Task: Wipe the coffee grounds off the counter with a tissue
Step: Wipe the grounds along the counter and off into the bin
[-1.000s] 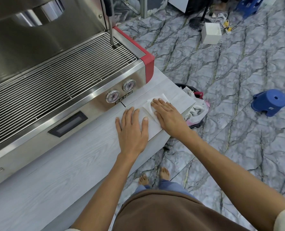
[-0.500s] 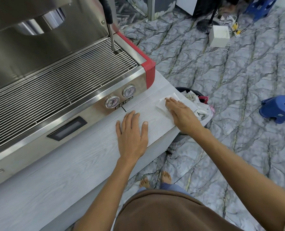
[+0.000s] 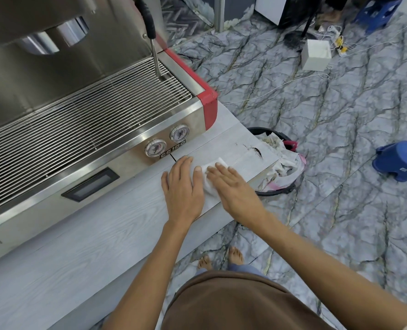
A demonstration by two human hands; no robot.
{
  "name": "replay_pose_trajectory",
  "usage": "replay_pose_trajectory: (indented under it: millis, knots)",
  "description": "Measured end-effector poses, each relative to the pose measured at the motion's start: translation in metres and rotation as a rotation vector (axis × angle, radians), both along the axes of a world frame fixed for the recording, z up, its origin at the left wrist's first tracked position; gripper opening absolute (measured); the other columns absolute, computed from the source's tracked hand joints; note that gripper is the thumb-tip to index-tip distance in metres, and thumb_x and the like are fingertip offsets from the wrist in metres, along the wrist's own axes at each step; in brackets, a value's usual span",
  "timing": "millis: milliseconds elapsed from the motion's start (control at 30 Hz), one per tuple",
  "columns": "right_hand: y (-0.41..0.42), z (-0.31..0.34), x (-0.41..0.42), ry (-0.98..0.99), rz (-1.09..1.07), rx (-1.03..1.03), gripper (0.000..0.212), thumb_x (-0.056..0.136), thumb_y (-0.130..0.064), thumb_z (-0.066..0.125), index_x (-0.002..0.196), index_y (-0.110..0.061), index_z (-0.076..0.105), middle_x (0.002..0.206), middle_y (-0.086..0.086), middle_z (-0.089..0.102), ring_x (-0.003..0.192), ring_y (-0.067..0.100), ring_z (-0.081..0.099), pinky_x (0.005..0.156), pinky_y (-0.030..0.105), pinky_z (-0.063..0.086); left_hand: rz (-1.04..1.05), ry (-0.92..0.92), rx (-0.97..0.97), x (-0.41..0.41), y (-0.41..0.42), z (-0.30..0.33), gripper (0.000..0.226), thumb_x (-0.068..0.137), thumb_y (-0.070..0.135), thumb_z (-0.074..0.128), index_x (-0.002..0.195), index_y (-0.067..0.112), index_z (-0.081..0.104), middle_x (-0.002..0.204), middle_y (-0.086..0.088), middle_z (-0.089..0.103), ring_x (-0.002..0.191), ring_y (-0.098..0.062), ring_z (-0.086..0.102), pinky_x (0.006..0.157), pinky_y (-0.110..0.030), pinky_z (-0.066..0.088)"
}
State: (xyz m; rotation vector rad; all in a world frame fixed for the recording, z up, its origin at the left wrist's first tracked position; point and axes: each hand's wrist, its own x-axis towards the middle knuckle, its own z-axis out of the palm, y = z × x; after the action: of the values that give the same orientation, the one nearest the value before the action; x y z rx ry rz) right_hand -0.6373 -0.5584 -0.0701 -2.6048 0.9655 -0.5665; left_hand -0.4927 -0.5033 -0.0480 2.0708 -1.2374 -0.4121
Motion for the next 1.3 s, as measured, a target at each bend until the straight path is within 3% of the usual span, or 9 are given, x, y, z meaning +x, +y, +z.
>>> replay_pose_trajectory:
  millis: [167, 333, 600, 867, 1033, 1300]
  knots:
    - [-0.004, 0.0, 0.015, 0.03, -0.014, -0.027, 0.05, 0.086, 0.004, 0.057, 0.135, -0.001, 0.05, 0.141, 0.015, 0.048, 0.133, 0.029, 0.042, 0.113, 0.04, 0.023, 0.006, -0.016, -0.015, -0.001, 0.0, -0.002, 0.056, 0.1, 0.049, 0.022, 0.143, 0.024, 0.047, 0.153, 0.01, 0.042, 0.144, -0.004, 0.03, 0.124, -0.038, 0.007]
    - [-0.027, 0.002, 0.013, 0.05, -0.103, -0.007, 0.049, 0.089, 0.003, 0.051, 0.137, -0.002, 0.046, 0.145, 0.015, 0.044, 0.137, 0.028, 0.038, 0.114, 0.036, 0.019, 0.008, -0.056, -0.004, -0.002, 0.001, -0.004, 0.058, 0.1, 0.049, 0.021, 0.143, 0.022, 0.047, 0.153, 0.009, 0.043, 0.144, -0.005, 0.031, 0.124, -0.039, 0.007]
    - [-0.056, 0.004, -0.012, 0.047, -0.2, 0.041, 0.043, 0.095, 0.0, 0.044, 0.138, -0.003, 0.045, 0.146, 0.014, 0.043, 0.139, 0.029, 0.034, 0.115, 0.045, 0.026, -0.005, -0.095, 0.013, -0.001, 0.001, -0.005, 0.056, 0.101, 0.05, 0.021, 0.142, 0.023, 0.048, 0.151, 0.009, 0.044, 0.143, -0.007, 0.032, 0.124, -0.039, 0.007]
    - [-0.076, 0.016, -0.032, 0.035, -0.17, 0.094, 0.038, 0.099, -0.002, 0.04, 0.136, -0.005, 0.048, 0.145, 0.013, 0.045, 0.138, 0.028, 0.035, 0.115, 0.038, 0.024, -0.007, -0.098, 0.015, -0.001, 0.0, -0.006, 0.051, 0.103, 0.048, 0.024, 0.142, 0.025, 0.047, 0.151, 0.011, 0.044, 0.143, -0.007, 0.032, 0.123, -0.037, 0.006]
    - [-0.066, 0.02, -0.035, 0.004, -0.16, 0.068, 0.036, 0.099, -0.005, 0.041, 0.134, -0.005, 0.049, 0.143, 0.012, 0.047, 0.136, 0.028, 0.038, 0.113, 0.046, 0.029, -0.01, -0.088, 0.015, -0.002, 0.001, -0.005, 0.051, 0.102, 0.048, 0.025, 0.141, 0.025, 0.048, 0.15, 0.011, 0.044, 0.143, -0.007, 0.032, 0.124, -0.042, 0.009]
    - [-0.025, 0.012, -0.029, 0.066, -0.066, 0.031, 0.04, 0.096, -0.016, 0.039, 0.134, -0.008, 0.051, 0.143, 0.009, 0.048, 0.138, 0.025, 0.036, 0.114, 0.045, 0.028, -0.04, 0.01, -0.001, -0.001, 0.001, 0.0, 0.053, 0.1, 0.051, 0.023, 0.141, 0.026, 0.048, 0.151, 0.012, 0.041, 0.144, -0.005, 0.029, 0.124, -0.043, 0.002]
